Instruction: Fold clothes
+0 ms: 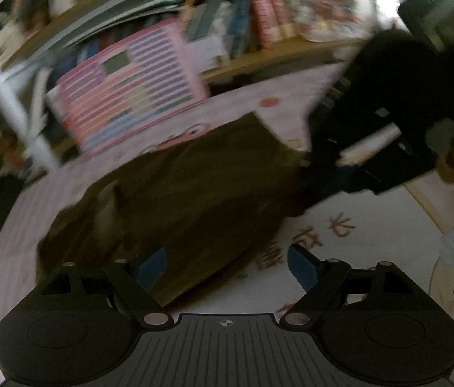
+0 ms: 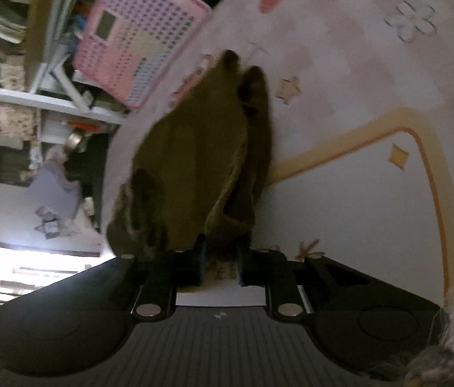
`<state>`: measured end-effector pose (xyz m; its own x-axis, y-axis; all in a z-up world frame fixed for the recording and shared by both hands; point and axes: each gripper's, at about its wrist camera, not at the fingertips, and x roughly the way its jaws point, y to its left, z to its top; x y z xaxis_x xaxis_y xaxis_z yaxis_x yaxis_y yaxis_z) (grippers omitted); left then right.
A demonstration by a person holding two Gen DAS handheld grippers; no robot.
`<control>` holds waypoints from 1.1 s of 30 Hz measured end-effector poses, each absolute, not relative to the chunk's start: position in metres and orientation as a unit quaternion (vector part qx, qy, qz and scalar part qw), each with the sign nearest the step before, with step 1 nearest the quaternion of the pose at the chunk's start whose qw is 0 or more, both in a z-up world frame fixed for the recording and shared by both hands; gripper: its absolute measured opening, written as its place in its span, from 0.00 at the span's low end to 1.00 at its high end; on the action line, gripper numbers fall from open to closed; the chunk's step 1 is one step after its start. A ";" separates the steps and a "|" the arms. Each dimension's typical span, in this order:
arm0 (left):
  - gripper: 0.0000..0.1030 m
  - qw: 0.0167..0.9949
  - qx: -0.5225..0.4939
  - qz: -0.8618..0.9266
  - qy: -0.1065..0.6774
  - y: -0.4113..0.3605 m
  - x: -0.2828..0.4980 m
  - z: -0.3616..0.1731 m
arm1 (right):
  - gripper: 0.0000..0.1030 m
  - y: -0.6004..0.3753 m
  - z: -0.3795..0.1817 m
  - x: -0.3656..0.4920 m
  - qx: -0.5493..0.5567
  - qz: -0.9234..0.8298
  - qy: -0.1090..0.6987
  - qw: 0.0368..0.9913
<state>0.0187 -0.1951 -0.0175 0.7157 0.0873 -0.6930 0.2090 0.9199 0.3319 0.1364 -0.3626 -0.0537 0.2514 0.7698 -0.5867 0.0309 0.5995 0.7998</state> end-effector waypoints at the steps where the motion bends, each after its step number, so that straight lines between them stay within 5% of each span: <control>1: 0.75 0.903 0.214 -0.039 0.370 -0.201 0.023 -0.021 | 0.15 -0.363 -0.051 0.137 0.362 0.266 0.551 0.703; 6: 0.43 0.878 0.294 -0.061 0.374 -0.229 0.049 -0.043 | 0.13 -0.366 -0.047 0.138 0.360 0.278 0.551 0.699; 12: 0.16 0.872 0.330 -0.074 0.355 -0.242 0.058 -0.054 | 0.19 -0.368 -0.043 0.141 0.360 0.284 0.547 0.701; 14: 0.14 0.878 0.320 -0.075 0.349 -0.242 0.057 -0.051 | 0.42 -0.373 -0.041 0.143 0.362 0.278 0.539 0.708; 15: 0.14 0.881 0.314 -0.074 0.346 -0.240 0.057 -0.049 | 0.61 -0.377 -0.041 0.145 0.368 0.273 0.535 0.710; 16: 0.13 0.884 0.308 -0.073 0.344 -0.238 0.057 -0.046 | 0.64 -0.381 -0.043 0.147 0.378 0.266 0.533 0.709; 30: 0.12 0.924 0.183 -0.085 0.326 -0.203 0.012 0.001 | 0.72 -0.377 -0.087 0.183 0.508 0.206 0.557 0.624; 33: 0.12 0.928 0.152 -0.101 0.325 -0.196 -0.001 0.008 | 0.63 -0.383 -0.093 0.187 0.520 0.186 0.555 0.622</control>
<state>-0.0008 -0.1958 0.0082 0.7682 -0.0879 -0.6341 0.2859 0.9333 0.2171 0.1874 -0.3832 -0.0926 0.3149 0.8089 -0.4965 0.3451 0.3898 0.8538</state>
